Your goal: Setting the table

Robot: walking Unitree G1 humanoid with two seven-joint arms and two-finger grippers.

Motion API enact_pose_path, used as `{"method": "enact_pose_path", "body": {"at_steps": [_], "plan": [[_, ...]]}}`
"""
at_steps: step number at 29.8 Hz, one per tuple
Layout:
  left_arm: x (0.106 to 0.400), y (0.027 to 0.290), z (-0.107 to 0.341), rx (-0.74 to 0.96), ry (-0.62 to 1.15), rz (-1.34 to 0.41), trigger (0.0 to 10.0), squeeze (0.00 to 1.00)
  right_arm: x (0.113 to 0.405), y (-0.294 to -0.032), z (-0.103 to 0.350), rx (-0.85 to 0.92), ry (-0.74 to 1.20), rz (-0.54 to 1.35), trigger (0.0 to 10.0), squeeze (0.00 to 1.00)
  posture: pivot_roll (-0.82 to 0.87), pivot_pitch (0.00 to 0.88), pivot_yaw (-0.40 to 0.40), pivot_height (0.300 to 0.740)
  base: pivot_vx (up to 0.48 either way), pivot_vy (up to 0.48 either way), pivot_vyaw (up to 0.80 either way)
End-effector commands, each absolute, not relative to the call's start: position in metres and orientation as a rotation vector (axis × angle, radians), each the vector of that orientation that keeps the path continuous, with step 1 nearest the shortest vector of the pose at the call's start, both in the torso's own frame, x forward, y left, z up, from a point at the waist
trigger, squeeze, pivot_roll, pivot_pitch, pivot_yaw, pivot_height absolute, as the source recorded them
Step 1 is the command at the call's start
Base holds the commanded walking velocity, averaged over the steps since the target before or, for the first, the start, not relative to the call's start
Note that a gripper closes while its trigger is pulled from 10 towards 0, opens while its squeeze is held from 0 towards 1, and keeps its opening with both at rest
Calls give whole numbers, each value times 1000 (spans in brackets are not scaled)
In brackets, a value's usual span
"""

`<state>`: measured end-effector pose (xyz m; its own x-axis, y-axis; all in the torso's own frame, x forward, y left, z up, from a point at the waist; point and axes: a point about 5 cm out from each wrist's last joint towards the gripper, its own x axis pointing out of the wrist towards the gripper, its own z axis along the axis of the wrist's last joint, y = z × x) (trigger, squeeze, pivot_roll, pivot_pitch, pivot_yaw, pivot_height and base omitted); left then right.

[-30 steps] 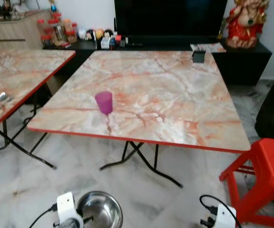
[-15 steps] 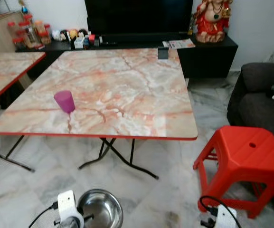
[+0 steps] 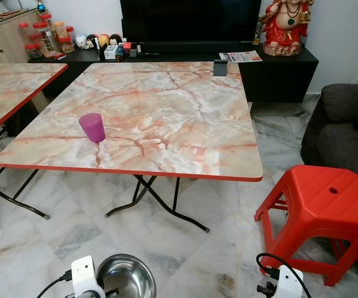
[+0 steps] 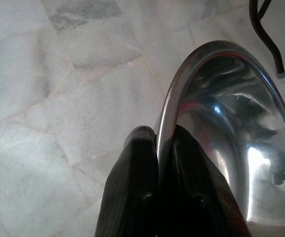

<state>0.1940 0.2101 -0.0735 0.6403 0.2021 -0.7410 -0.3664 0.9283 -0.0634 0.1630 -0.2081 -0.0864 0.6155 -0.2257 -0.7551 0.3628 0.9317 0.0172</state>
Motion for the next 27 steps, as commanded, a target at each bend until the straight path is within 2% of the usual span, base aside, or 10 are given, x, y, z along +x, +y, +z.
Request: {"method": "enact_pose_path", "body": {"at_steps": [1,27], "plan": [[197,215,-70,-203,800,332,10000,0,165,-206,-86,175,843,-335,10000,0,-72,0,36,740,0,0,0],[196,215,-72,-212,808,330,10000,0,167,-206,-85,189,833,-337,10000,0,-70,0,33,740,0,0,-25]]}}
